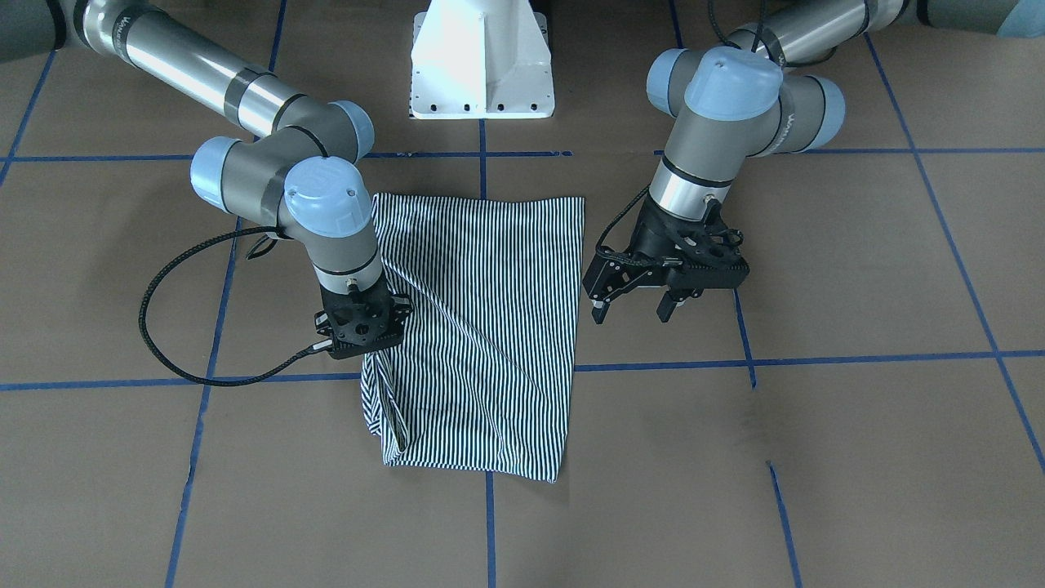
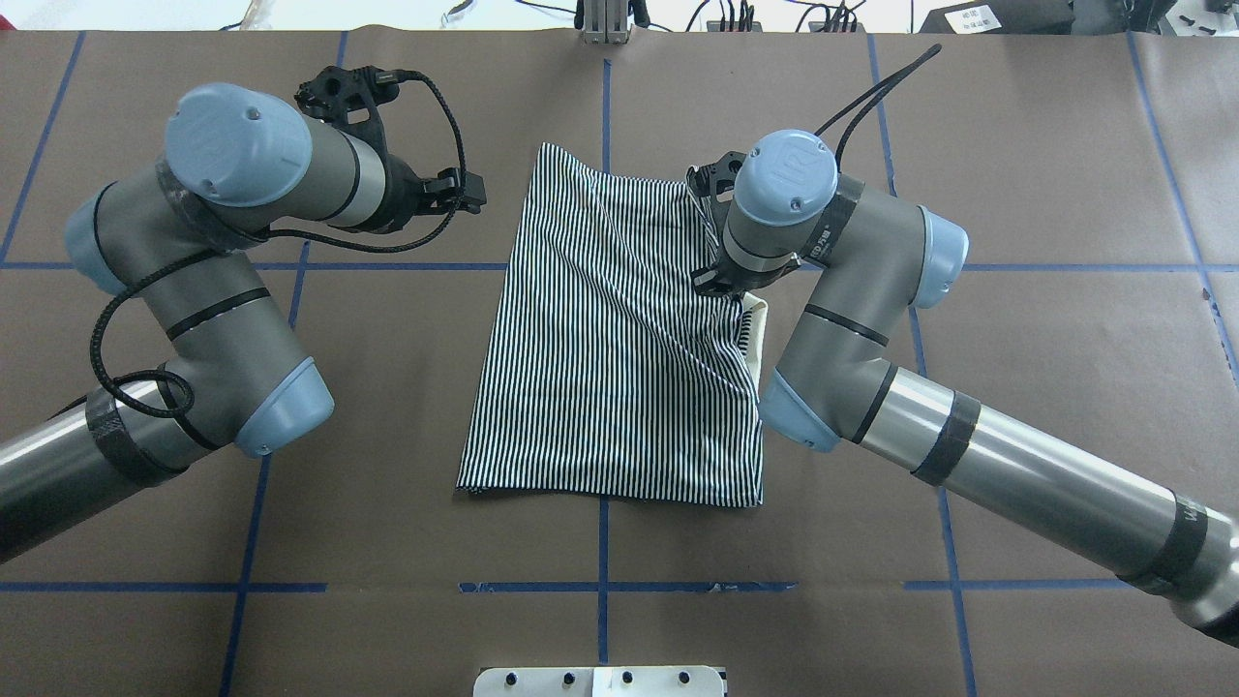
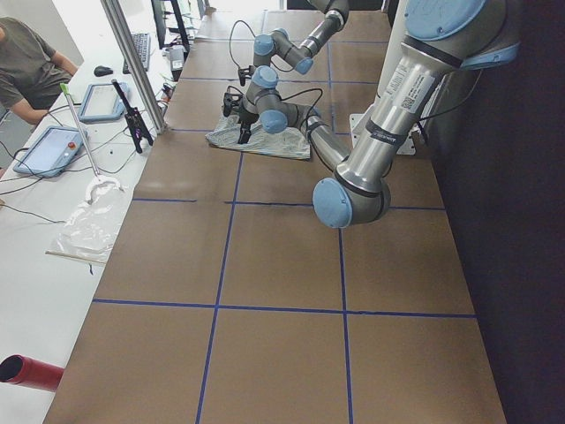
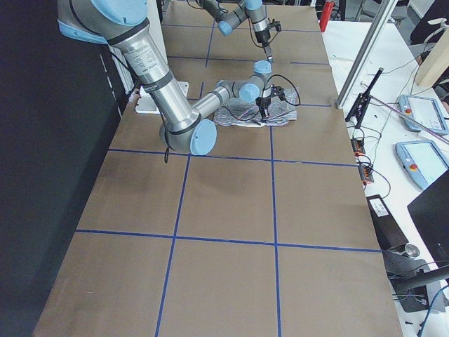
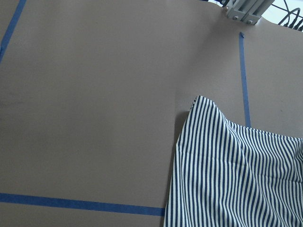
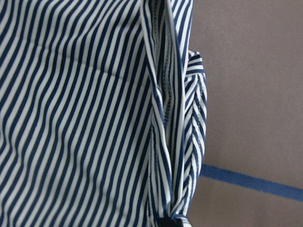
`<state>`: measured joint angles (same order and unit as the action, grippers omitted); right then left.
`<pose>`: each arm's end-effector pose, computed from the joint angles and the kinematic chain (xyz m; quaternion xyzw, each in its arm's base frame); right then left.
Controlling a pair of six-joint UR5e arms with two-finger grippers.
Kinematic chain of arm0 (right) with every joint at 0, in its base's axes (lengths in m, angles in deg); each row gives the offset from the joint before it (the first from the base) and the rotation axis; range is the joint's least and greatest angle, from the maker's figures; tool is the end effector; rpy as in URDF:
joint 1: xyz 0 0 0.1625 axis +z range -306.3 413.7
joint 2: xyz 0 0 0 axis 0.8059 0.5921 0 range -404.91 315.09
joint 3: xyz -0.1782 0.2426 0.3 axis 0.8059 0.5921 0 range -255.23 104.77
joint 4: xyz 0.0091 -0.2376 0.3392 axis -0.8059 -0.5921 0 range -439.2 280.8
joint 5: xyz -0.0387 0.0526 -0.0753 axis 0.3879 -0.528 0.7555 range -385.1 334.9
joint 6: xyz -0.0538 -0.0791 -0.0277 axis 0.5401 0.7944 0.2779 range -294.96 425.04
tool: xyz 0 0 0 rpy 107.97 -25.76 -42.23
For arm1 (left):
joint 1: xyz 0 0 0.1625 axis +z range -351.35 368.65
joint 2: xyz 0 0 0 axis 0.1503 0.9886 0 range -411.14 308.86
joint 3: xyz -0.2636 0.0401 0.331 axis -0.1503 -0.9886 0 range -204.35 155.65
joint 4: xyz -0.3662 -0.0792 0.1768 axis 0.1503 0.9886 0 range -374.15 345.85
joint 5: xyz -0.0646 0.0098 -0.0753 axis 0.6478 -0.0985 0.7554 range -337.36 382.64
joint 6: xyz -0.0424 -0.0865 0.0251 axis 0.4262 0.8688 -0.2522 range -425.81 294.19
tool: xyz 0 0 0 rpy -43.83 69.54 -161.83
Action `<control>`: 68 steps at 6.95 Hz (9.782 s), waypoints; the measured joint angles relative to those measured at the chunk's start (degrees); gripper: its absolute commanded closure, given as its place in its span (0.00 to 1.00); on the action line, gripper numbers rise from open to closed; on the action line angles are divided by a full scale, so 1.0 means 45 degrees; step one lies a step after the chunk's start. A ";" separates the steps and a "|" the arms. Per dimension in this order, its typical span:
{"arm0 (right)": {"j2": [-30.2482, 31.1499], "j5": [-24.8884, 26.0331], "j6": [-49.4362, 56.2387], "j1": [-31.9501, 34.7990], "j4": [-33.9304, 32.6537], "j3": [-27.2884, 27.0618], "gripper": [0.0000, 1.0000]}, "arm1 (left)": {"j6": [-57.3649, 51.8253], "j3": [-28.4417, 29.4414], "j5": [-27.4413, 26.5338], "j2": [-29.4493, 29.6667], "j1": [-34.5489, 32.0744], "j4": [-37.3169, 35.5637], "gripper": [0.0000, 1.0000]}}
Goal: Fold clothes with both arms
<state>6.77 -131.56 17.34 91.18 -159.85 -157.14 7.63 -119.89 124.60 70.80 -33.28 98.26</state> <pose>-0.5233 -0.5338 0.3084 0.1116 -0.3435 -0.0876 0.9284 0.4235 -0.5318 0.2471 0.1638 0.4773 -0.1384 0.8522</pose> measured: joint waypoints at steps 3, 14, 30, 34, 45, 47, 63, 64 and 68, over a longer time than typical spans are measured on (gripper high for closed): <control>0.0237 0.0034 0.0038 0.0231 -0.0485 -0.0447 0.94 | 0.0008 0.0011 -0.0001 -0.0007 0.0000 0.0000 0.00; -0.2829 0.0076 0.2591 0.1387 -0.0425 0.3599 0.00 | 0.0040 -0.1225 0.0018 0.0105 -0.0019 -0.0021 0.00; 0.0129 -0.3705 0.2669 0.3138 -0.2097 -0.0745 0.00 | 0.4154 -0.2593 0.1725 -0.1916 0.0650 0.0009 0.06; 0.1208 -0.4120 -0.1974 0.2051 -0.2081 -0.3423 0.00 | 0.7763 -0.3000 -0.1817 -0.1697 0.4641 -0.3266 0.06; 0.1120 -0.3754 -0.2249 0.1787 -0.2069 -0.3435 0.00 | 0.8006 -0.1863 -0.2215 -0.0913 0.5196 -0.4216 0.15; 0.1130 -0.3748 -0.2250 0.1787 -0.2073 -0.3422 0.00 | 0.8086 -0.1865 -0.2209 -0.0924 0.5244 -0.4232 0.31; 0.2166 -0.0420 -1.2500 -0.2014 0.0684 -0.4752 0.00 | 0.6610 -0.3312 -0.2115 -0.1395 0.5579 -0.4266 1.00; 0.2178 0.0295 -1.4712 -0.2791 0.0462 -0.4893 0.00 | 0.6428 -0.3302 -0.2120 -0.1395 0.5562 -0.4256 1.00; 0.1951 0.1947 -1.7503 -0.4482 -0.2004 -0.4930 0.00 | 0.6299 -0.3303 -0.2092 -0.1366 0.5599 -0.4209 1.00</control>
<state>15.55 -122.80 -61.43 71.01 -168.87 -179.32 35.98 -134.75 115.18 64.65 -8.08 79.33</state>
